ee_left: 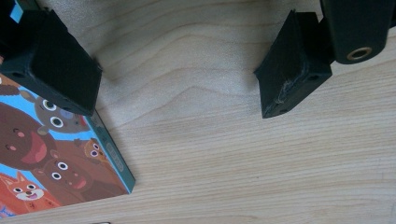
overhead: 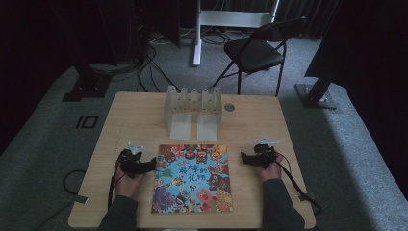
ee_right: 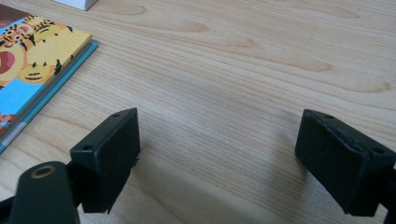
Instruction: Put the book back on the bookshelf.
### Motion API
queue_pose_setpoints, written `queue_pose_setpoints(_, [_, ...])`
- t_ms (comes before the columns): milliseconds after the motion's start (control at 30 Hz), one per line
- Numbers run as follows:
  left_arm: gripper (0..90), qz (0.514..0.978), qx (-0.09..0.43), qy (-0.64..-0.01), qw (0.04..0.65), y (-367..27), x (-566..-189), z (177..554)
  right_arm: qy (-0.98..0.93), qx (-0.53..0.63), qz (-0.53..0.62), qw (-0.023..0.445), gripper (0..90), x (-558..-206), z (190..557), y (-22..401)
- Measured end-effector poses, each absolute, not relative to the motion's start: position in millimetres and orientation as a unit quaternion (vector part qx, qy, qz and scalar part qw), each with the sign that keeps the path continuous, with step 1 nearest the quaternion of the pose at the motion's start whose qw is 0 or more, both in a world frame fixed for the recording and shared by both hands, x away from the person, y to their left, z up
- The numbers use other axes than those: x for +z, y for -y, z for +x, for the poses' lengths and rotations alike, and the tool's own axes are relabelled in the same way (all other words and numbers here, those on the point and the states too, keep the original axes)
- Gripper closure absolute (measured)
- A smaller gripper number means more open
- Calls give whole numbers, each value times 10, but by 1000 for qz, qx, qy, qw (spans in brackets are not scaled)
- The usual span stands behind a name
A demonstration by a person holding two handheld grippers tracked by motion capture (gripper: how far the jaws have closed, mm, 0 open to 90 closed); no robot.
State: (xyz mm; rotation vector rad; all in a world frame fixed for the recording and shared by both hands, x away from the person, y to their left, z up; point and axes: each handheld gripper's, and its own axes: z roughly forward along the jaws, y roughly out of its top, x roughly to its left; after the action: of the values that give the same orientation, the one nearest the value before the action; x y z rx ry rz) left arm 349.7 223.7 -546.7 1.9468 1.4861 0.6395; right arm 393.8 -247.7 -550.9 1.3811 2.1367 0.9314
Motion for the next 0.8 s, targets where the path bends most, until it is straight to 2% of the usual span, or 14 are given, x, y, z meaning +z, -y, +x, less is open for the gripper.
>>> queue_pose_setpoints(500, [135,734,240,-559,302,-2234,-5468,3490,-777,336,489,210,113,-5511,3963,2461])
queue_pose_setpoints(700, [135,735,240,-558,302,-2234,-5468,3488,-778,341,485,209,167,-5506,3957,2487])
queue_pose_setpoints(800, [135,735,240,-557,302,-2233,-5468,3487,-776,350,479,215,349,-5493,3940,2507])
